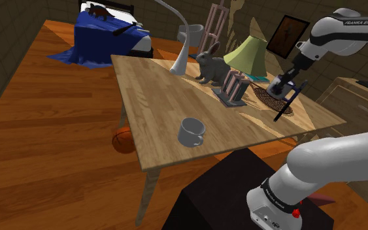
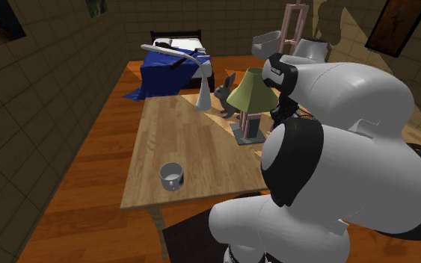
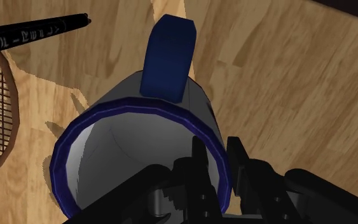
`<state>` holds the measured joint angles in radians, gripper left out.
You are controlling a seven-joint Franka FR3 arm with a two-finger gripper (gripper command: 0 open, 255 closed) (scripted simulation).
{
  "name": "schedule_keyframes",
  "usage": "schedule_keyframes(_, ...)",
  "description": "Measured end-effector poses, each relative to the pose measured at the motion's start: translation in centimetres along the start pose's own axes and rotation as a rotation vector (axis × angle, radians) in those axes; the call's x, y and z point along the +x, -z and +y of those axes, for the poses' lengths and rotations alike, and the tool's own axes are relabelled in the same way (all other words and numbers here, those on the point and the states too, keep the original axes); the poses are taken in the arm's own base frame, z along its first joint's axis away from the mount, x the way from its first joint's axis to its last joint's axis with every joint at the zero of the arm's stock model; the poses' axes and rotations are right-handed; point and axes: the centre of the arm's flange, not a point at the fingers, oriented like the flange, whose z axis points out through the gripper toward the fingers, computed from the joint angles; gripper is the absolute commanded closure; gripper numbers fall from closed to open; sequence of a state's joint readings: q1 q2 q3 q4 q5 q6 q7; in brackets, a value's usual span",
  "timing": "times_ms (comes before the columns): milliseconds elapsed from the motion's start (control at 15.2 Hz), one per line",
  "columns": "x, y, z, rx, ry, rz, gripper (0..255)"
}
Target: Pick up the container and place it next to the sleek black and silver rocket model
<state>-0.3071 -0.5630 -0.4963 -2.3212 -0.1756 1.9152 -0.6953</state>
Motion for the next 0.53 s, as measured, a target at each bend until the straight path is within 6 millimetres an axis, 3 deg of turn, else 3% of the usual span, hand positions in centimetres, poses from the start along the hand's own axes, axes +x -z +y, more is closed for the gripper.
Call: schedule_keyframes(528, -0.6, -4.1, 0.0, 0.000, 0.000, 0.000, 255)
